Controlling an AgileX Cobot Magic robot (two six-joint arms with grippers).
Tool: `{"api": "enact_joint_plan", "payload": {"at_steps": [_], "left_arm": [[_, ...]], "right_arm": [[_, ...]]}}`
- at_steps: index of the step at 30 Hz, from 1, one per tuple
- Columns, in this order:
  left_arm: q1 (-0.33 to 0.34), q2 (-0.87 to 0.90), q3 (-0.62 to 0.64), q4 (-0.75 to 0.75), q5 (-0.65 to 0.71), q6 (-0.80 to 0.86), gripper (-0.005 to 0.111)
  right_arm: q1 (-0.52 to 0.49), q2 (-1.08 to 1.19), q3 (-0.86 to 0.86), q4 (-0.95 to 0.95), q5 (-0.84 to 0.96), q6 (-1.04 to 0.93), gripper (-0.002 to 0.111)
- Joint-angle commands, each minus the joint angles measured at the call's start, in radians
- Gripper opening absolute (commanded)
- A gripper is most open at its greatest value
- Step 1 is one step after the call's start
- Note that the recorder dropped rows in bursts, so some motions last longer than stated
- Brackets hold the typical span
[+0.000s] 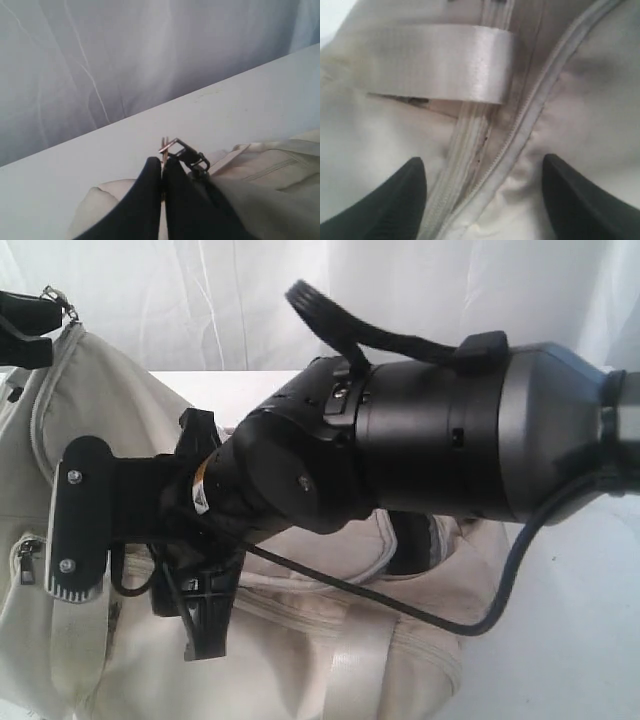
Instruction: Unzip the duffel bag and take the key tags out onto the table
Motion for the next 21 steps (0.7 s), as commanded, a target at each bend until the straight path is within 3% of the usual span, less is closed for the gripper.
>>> {"api": "enact_joint_plan", "payload": {"at_steps": [1, 2, 4, 9, 15, 18, 21], "left_arm": [[-0.002, -0.026, -0.018, -0.035, -0.042, -0.016, 0.000], [-0.002, -0.026, -0.018, -0.033, -0.042, -0.016, 0.000], [-0.002, -0.026, -0.018, -0.033, -0.042, -0.016, 0.000], [-0.002, -0.026, -0.018, -0.031, -0.038, -0.016, 0.000], [-0.002, -0.026, -0.018, -0.012, -0.032, -0.012, 0.000], [-0.002, -0.026, -0.018, 0.058, -0.032, -0.012, 0.011], [-0.002, -0.026, -0.018, 0.115, -0.032, -0.026, 0.033]], "right_arm": [[0.001, -0.003, 0.001, -0.220, 0.023, 0.081, 0.030], [0.001, -0.005, 0.001, -0.256, 0.023, 0.094, 0.016], [0.001, -0.009, 0.001, -0.277, 0.023, 0.153, 0.001], [0.001, -0.039, 0.000, -0.334, 0.018, 0.326, 0.000], [-0.002, -0.103, 0.000, -0.384, -0.021, 0.352, 0.000], [-0.025, -0.121, -0.009, -0.386, -0.028, 0.381, 0.000], [-0.067, -0.133, -0.029, -0.386, -0.045, 0.447, 0.000]]}}
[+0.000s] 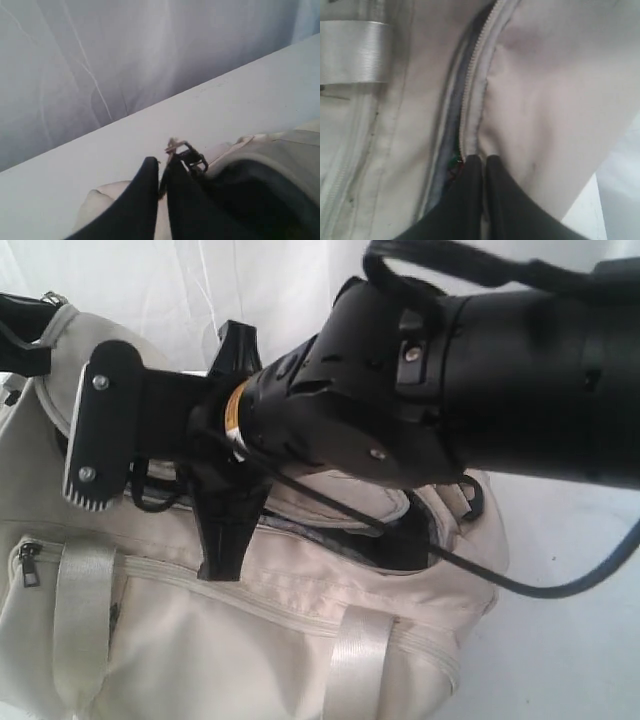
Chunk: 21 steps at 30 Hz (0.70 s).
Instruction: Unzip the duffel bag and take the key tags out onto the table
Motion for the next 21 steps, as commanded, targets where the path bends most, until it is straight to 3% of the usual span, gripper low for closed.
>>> {"api": "enact_joint_plan", "payload": {"at_steps": [1, 5, 15, 21], "left_arm": [[-0.002, -0.022, -0.018, 0.060, -0.033, -0.029, 0.042], [-0.002, -0.022, -0.018, 0.072, -0.004, -0.070, 0.061], [-0.002, -0.123, -0.004, 0.072, 0.031, -0.116, 0.061], [-0.002, -0.174, 0.083, 0.072, 0.060, -0.146, 0.061]], "right_arm": [[-0.064, -0.025, -0.036, -0.015, -0.041, 0.093, 0.000], [-0.118, -0.041, -0.074, -0.015, -0.098, 0.141, 0.000], [-0.289, -0.040, -0.106, -0.009, -0.307, 0.390, 0.000], [-0.361, -0.011, -0.106, -0.007, -0.513, 0.589, 0.000]]}}
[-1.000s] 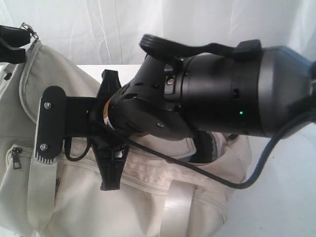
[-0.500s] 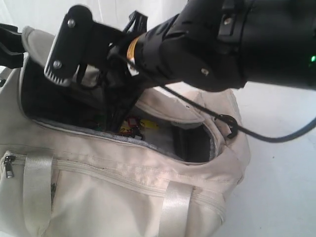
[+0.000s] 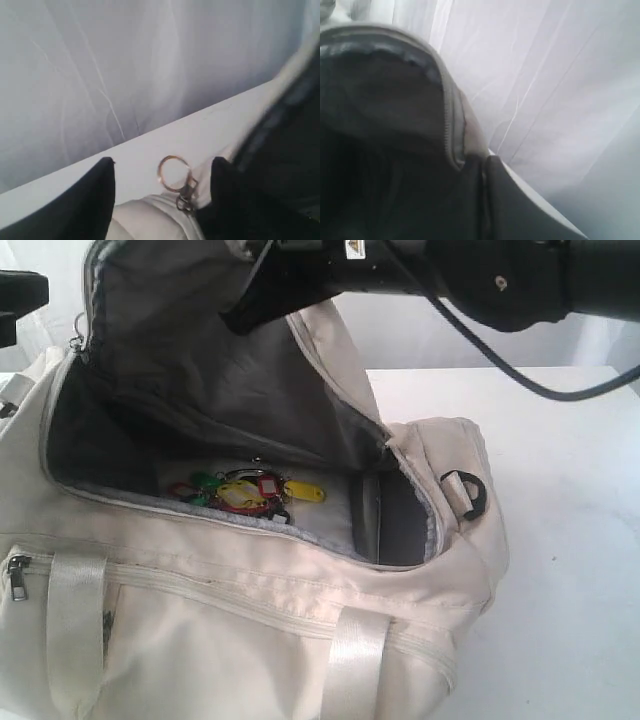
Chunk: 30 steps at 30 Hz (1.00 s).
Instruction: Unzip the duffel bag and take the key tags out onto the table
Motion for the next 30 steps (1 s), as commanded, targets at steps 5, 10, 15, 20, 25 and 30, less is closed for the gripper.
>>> {"api": "enact_joint_plan", "payload": {"at_steps": [5, 10, 15, 20, 25, 30], "left_arm": [[-0.002, -0.027, 0.137, 0.004, 0.076, -0.020, 0.061], [-0.002, -0.023, 0.159, 0.004, 0.108, -0.002, 0.061], [-0.002, 0.008, 0.159, 0.004, 0.047, -0.011, 0.059], [-0.002, 0.025, 0.168, 0.004, 0.042, -0.020, 0.059], [-0.002, 0.025, 0.202, 0.004, 0.042, -0.020, 0.059], [-0.002, 0.025, 0.227, 0.004, 0.042, -0.020, 0.059]], "right_arm": [[-0.043, 0.043, -0.013, 0.004, -0.208, 0.159, 0.000], [-0.071, 0.059, -0.028, 0.004, -0.284, 0.173, 0.000], [-0.136, 0.090, -0.066, 0.035, -0.336, 0.294, 0.000], [-0.204, 0.109, -0.077, 0.035, -0.328, 0.311, 0.000], [-0.270, 0.151, -0.077, 0.049, -0.328, 0.506, 0.000], [-0.304, 0.217, -0.077, 0.035, -0.328, 0.750, 0.000]]}}
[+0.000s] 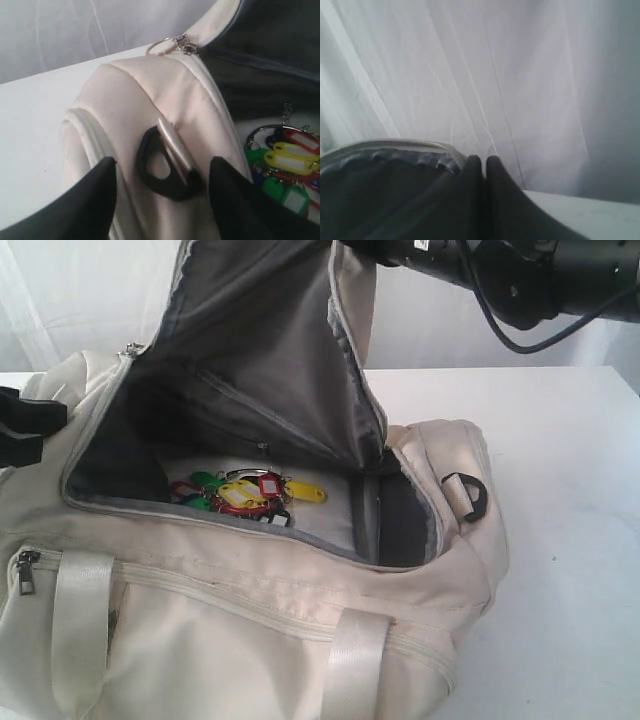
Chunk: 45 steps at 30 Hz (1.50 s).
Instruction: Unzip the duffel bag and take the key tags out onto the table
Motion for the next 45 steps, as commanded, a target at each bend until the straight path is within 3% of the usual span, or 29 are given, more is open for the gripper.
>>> {"api": "enact_joint_plan", "payload": {"at_steps": [1, 7, 14, 18, 21, 25, 30, 33, 36, 41, 43, 45], "left_arm": [[-0.002, -0.002, 0.015, 0.009, 0.001, -0.009, 0.059], [-0.002, -0.002, 0.015, 0.009, 0.001, -0.009, 0.059], [-0.002, -0.002, 0.015, 0.009, 0.003, -0.009, 0.059], [-0.002, -0.002, 0.015, 0.009, 0.008, -0.009, 0.059], [-0.002, -0.002, 0.015, 0.009, 0.008, -0.009, 0.059], [-0.002, -0.002, 0.015, 0.009, 0.020, -0.009, 0.059], [-0.002, -0.002, 0.015, 0.009, 0.020, -0.009, 0.059], [-0.002, -0.002, 0.015, 0.009, 0.033, -0.009, 0.059], [-0.002, -0.002, 0.015, 0.009, 0.049, -0.009, 0.059], [-0.002, -0.002, 0.015, 0.009, 0.061, -0.009, 0.059], [-0.002, -0.002, 0.015, 0.009, 0.061, -0.009, 0.059], [-0.002, -0.002, 0.015, 0.009, 0.061, -0.009, 0.059]], "right_arm": [[-0.044, 0.046, -0.016, 0.001, -0.027, 0.205, 0.000], [-0.059, 0.148, -0.018, 0.001, -0.046, 0.375, 0.006], [-0.084, 0.236, -0.018, 0.001, -0.044, 0.545, 0.045], [-0.120, 0.236, -0.018, 0.000, 0.089, 0.570, 0.054], [-0.135, 0.223, -0.018, -0.046, 0.178, 0.543, 0.054], [-0.135, 0.161, -0.018, -0.206, 0.120, 0.410, 0.051], [-0.127, 0.040, -0.018, -0.280, 0.048, 0.412, 0.027], [-0.098, -0.047, -0.007, -0.494, 0.048, 0.421, 0.009], [-0.055, -0.123, 0.032, -0.744, -0.001, 0.554, 0.000], [-0.019, -0.150, 0.078, -1.363, -0.387, 0.987, 0.000], [-0.011, -0.123, 0.101, -1.380, -0.436, 1.117, 0.000], [-0.010, -0.086, 0.137, -1.380, -0.437, 1.128, 0.000]]}}
